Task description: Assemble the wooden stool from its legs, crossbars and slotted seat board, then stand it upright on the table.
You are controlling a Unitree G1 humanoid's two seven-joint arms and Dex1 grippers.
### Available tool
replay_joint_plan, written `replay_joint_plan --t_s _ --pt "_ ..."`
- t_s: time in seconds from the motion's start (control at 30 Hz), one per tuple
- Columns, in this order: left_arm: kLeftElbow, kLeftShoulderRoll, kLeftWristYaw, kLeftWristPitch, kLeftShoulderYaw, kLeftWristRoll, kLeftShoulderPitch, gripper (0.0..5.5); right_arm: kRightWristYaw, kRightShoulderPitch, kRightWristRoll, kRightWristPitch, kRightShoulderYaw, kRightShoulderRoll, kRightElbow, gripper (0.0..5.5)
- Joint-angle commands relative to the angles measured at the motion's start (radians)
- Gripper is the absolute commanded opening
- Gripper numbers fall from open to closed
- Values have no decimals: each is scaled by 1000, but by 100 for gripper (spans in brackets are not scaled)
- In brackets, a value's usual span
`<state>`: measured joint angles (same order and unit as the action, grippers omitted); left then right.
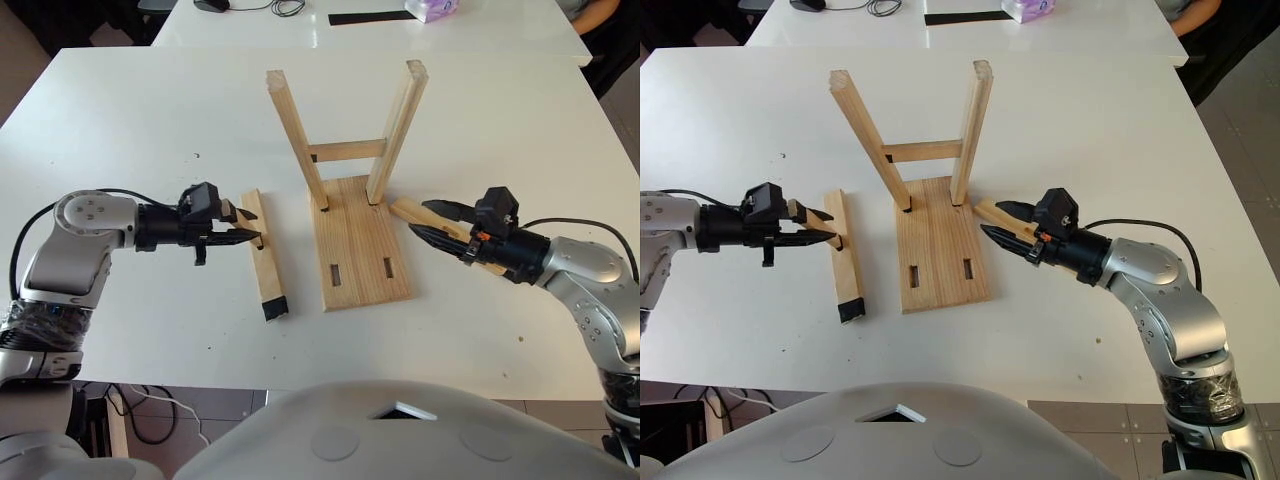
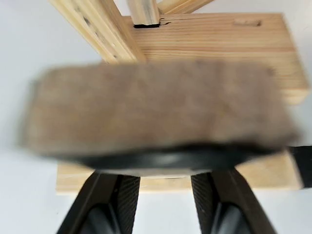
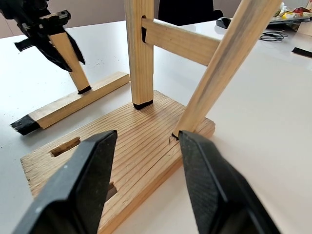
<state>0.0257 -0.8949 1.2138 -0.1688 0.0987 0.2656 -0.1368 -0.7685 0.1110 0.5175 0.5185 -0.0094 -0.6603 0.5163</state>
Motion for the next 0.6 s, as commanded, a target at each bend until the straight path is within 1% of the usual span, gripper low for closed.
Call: replay_joint_plan --t_s 0.03,0.17,0.33,0.47,0.6 --pt "28 46 -39 27 27 -41 20 226 1 -4 -17 -7 12 1 1 232" --pt "69 77 -65 30 4 -33 45 286 -10 2 -22 -11 12 -5 -4 232" --pt "117 86 -58 36 -28 -10 56 368 -18 3 -27 -16 11 -9 -15 232" --pt "61 94 -40 -10 -68 58 83 372 -25 0 -33 -19 14 -15 -18 232" --pt "-106 43 25 -166 -175 252 162 372 -37 0 -33 -23 5 -24 -23 232"
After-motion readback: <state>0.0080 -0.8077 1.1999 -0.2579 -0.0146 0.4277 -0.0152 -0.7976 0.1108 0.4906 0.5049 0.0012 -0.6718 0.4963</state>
